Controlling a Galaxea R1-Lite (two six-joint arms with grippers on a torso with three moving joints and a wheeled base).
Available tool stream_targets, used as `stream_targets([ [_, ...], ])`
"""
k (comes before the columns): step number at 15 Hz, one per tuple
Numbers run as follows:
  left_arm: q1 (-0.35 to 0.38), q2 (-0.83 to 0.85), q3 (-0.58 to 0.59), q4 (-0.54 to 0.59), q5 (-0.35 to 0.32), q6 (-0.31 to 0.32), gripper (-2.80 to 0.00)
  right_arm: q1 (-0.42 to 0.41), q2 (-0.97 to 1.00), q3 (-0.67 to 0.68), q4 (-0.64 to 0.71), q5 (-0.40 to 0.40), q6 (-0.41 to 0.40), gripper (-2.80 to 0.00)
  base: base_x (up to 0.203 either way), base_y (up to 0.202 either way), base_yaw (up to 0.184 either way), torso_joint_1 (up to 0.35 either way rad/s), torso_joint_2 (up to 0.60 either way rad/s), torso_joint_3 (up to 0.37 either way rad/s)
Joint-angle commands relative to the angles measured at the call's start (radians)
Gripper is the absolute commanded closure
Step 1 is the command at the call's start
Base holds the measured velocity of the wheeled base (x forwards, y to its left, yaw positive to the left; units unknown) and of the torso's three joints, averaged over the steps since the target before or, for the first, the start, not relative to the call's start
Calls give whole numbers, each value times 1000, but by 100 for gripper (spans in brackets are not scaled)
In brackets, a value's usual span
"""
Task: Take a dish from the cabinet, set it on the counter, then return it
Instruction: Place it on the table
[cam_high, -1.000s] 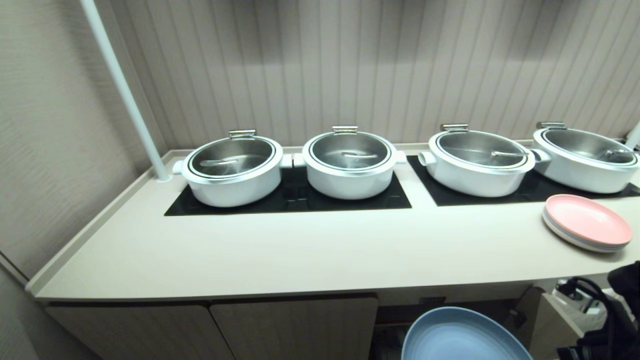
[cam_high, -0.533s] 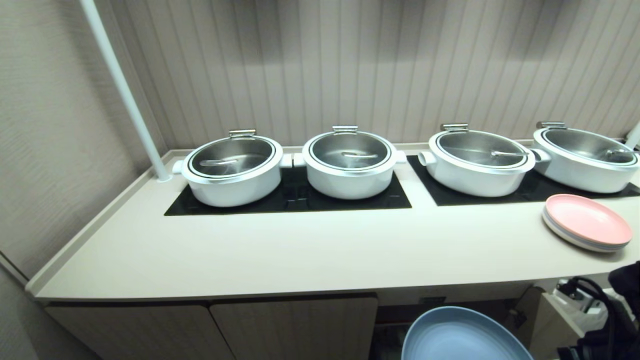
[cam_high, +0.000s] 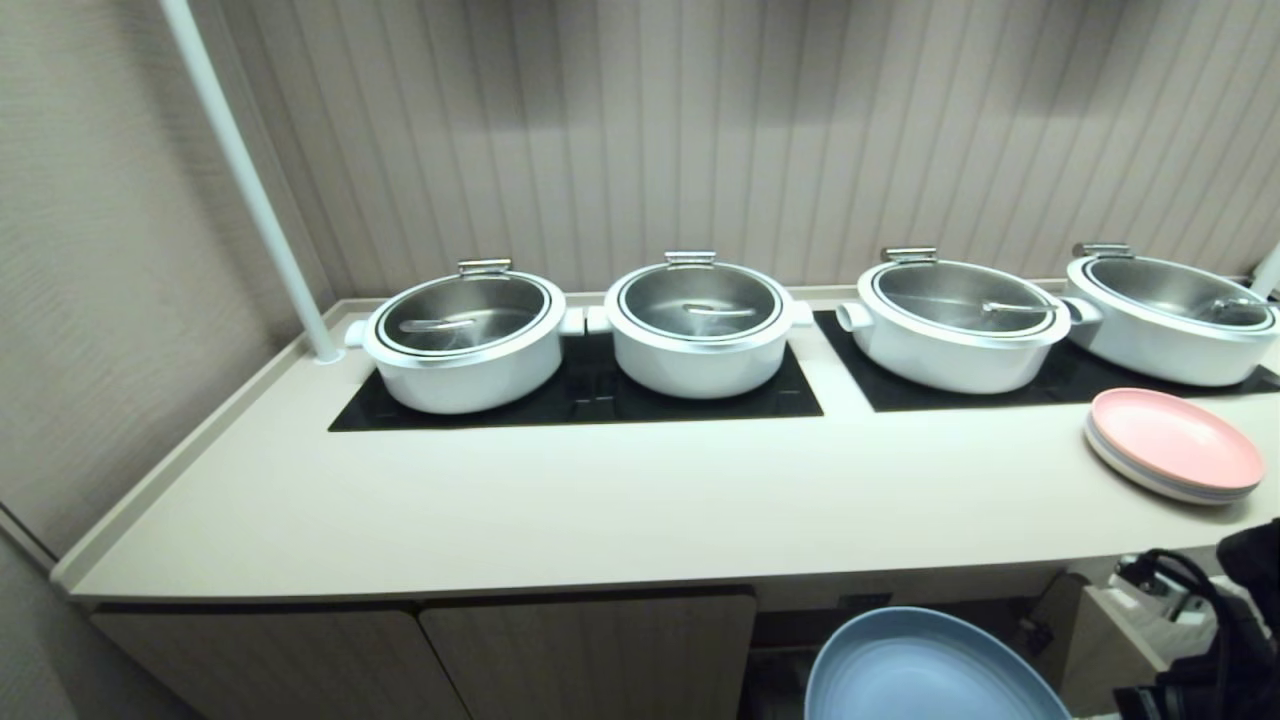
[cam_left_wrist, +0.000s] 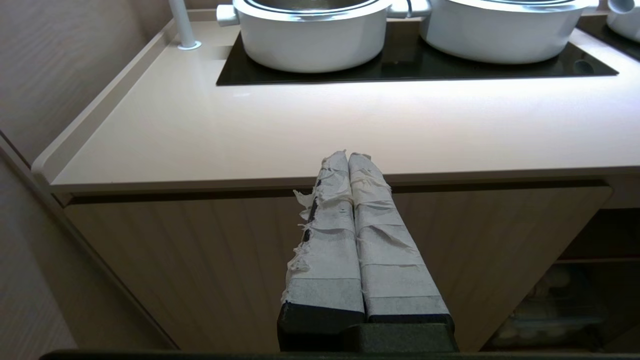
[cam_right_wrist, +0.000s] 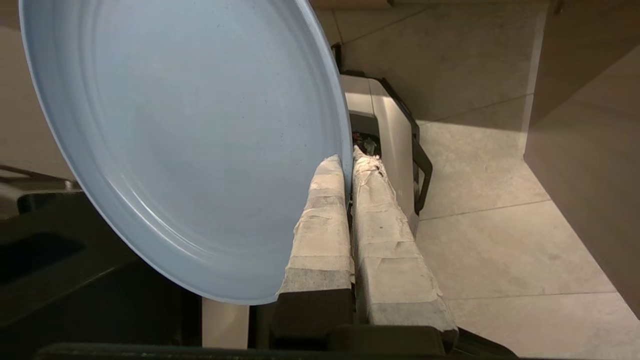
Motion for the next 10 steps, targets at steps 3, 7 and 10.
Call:
stream_targets([
  [3, 0, 0, 0, 0, 0, 0, 0, 0, 6, -46, 6, 3, 47, 0, 0, 0, 0, 0, 0, 0],
  [7, 0, 0, 0, 0, 1, 0, 0, -1, 16, -65, 10, 3, 47, 0, 0, 0, 0, 0, 0, 0],
  [10, 0, 0, 0, 0, 0, 0, 0, -1, 34, -83, 11, 3, 64, 0, 0, 0, 0, 0, 0, 0],
])
